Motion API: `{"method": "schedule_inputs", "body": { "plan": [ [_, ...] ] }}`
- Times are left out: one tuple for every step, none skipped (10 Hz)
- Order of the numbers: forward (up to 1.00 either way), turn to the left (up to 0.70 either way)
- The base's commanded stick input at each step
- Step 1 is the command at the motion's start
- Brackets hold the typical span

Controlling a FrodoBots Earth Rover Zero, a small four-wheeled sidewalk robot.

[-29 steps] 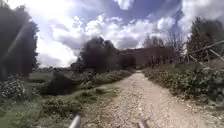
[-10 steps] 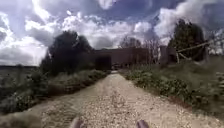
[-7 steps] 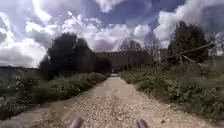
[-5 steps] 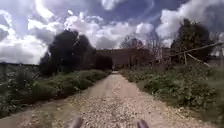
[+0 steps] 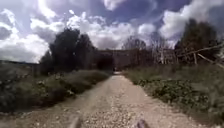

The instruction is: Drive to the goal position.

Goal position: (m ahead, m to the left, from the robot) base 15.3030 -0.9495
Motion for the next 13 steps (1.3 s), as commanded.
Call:
{"method": "schedule_inputs", "body": {
  "plan": [
    [1.00, 0.00],
    [1.00, 0.00],
    [1.00, -0.08],
    [1.00, -0.26],
    [1.00, -0.27],
    [1.00, -0.27],
    [1.00, -0.24],
    [1.00, -0.10],
    [1.00, 0.00],
    [1.00, 0.00],
    [1.00, 0.00],
    [1.00, 0.00],
    [1.00, 0.00]
  ]
}}
